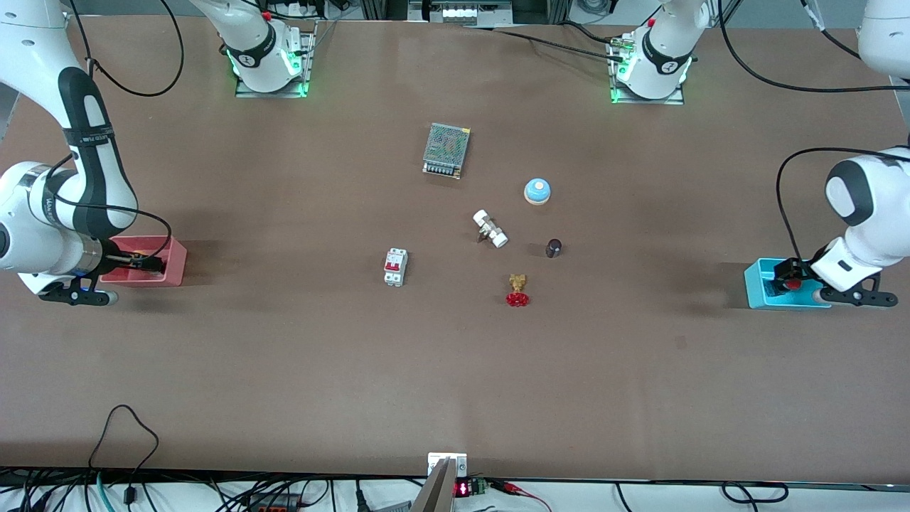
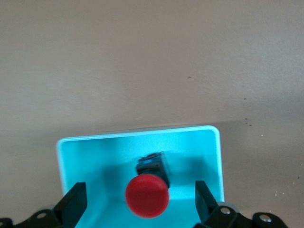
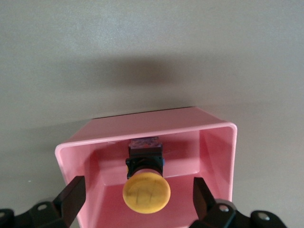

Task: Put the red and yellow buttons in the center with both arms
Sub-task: 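Close the right gripper on the yellow button while the left gripper grips the red button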

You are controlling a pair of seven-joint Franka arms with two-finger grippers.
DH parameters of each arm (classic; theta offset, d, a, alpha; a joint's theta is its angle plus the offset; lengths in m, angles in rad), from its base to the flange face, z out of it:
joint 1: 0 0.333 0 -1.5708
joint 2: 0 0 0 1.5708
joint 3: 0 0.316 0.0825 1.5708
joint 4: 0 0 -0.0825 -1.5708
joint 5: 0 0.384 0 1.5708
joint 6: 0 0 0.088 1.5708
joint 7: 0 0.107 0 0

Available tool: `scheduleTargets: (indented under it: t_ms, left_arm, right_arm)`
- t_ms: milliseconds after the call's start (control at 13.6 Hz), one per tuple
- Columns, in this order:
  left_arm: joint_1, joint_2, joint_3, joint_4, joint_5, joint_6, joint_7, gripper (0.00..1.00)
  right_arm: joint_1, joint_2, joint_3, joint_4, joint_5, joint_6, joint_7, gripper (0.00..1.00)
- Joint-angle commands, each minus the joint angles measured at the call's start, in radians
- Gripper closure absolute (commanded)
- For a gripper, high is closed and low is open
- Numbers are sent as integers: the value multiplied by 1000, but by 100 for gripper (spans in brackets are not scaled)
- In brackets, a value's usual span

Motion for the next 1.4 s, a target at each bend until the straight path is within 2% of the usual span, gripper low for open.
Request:
scheduleTargets:
  t_ms: [0,220,367,441,588,881,1102,1249,1322]
  left_arm:
    - [79,27,-75,3,-7,19,34,0]
    - [139,52,-122,12,-7,19,61,0]
    - [142,52,-124,14,-7,21,61,0]
    - [142,53,-124,18,-7,21,61,4]
    - [141,55,-124,27,-5,21,61,23]
    - [142,73,-124,37,-5,21,61,26]
    - [147,84,-124,37,-5,21,62,31]
    - [147,84,-124,37,-5,21,62,39]
    - [147,84,-124,37,-5,21,62,51]
  right_arm:
    - [-9,5,7,-5,-18,3,-23,0]
    - [-11,12,7,-4,-18,6,-23,5]
    - [-11,12,7,-5,-18,4,-25,21]
    - [-11,15,7,-4,-18,3,-25,30]
    - [-11,17,7,-4,-18,1,-49,36]
    - [-12,18,7,-4,-18,1,-52,38]
    - [-12,18,7,-4,-18,1,-54,44]
    - [-11,18,7,-4,-18,0,-54,51]
    - [-9,18,7,-4,-18,0,-53,56]
